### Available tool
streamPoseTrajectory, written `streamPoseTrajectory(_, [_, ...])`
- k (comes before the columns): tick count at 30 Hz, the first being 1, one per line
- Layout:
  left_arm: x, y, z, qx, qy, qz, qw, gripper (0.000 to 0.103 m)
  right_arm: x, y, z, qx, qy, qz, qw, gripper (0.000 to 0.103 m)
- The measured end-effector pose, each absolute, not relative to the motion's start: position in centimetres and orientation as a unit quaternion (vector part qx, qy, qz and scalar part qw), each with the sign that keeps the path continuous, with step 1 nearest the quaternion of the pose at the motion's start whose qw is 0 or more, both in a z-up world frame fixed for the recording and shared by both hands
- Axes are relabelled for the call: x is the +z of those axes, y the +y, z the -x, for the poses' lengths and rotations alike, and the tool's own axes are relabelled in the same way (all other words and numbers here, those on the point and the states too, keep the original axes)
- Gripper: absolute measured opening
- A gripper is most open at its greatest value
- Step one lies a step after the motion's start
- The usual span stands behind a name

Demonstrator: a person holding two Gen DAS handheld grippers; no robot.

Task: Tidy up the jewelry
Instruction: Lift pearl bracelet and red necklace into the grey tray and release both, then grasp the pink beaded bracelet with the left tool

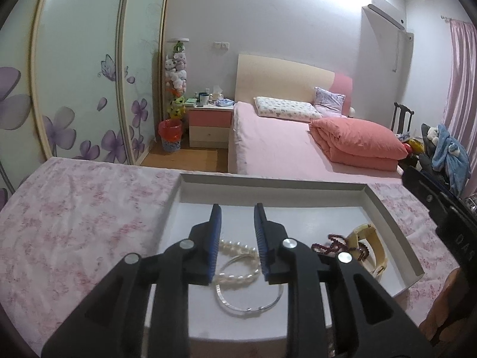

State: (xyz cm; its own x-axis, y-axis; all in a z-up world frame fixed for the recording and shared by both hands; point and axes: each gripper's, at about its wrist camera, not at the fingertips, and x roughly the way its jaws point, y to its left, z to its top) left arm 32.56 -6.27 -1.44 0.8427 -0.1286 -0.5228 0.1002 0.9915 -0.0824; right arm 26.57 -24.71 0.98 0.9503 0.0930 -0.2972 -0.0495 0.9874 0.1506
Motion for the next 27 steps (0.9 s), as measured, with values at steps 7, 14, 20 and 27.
streamPoseTrajectory(7, [-0.2, -3.8, -29.3, -0.069, 0.278, 0.021, 0.958, 0.036, 2.4, -24.9, -24.0, 0.039, 0.14, -0.06, 0.988, 0.051])
streamPoseTrajectory(14, [-2.0, -3.3, -24.6, -0.134, 0.328, -0.002, 0.935, 0.046, 2.4, -24.7, -19.6, 0.047, 0.152, -0.064, 0.985, 0.051])
streamPoseTrajectory(20, [-5.4, -5.6, -22.4, -0.19, 0.383, -0.049, 0.903, 0.049, 1.1, -25.6, -16.9, 0.046, 0.177, -0.084, 0.979, 0.051])
streamPoseTrajectory(27, [-7.6, -7.8, -22.9, -0.21, 0.412, -0.099, 0.881, 0.05, 0.9, -27.1, -15.8, 0.036, 0.185, -0.099, 0.977, 0.051])
